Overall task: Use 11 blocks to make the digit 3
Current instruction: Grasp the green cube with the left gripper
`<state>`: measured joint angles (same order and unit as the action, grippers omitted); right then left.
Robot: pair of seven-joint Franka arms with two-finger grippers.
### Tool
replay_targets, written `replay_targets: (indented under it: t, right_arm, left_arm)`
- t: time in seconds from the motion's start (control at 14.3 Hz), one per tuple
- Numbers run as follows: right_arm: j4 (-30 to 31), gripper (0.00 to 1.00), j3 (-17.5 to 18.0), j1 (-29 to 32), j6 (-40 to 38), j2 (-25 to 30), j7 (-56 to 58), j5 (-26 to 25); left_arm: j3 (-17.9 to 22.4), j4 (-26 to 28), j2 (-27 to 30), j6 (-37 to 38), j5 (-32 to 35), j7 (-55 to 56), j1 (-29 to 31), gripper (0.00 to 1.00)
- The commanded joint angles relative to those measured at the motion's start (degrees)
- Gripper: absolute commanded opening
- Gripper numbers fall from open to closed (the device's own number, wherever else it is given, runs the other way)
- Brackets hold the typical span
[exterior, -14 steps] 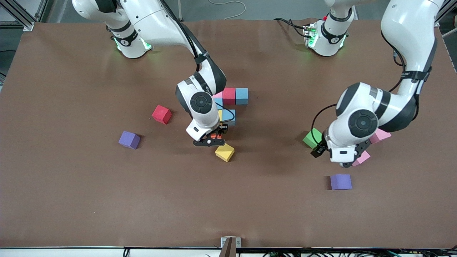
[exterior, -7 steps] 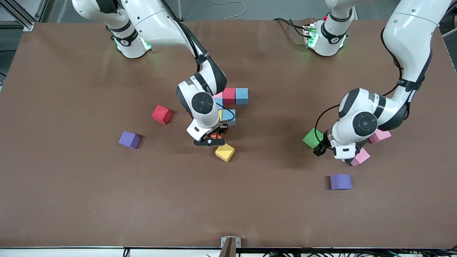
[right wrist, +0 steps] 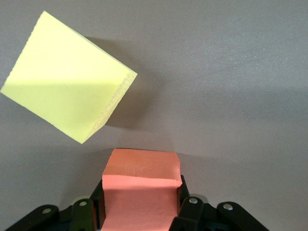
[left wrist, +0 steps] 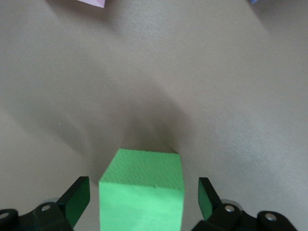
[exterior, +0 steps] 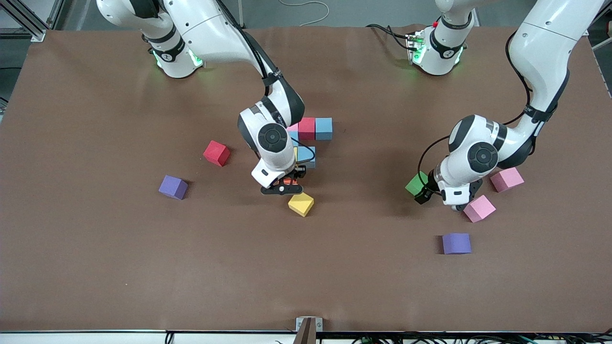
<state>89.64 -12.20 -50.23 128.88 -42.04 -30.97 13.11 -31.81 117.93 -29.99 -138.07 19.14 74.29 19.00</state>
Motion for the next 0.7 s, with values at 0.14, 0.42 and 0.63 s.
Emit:
replay_targets:
  t: [0.14,0.42,0.63]
  right_arm:
    - [0.45,0.02,-0.81,-1.18,-0.12,0.03,-1.2,-0.37]
    - [0.71,0.02,-0.81,-1.27,-0.12,-0.06,-1.2,-1.42]
    - [0.71,0.03,-0.81,-1.36,-0.12,-0.15,-1.2,-1.6]
  left_arm:
    - [-0.44,1.95,1.34,-1.24,1.87,0.94,1.21,0.65]
    - [-1.58,-0.23,1.78,-0.62,1.78,3.66,0.51,0.22]
    - [-2.64,-7.6,-0.32,0.51,1.25,3.49,-0.37,0.15]
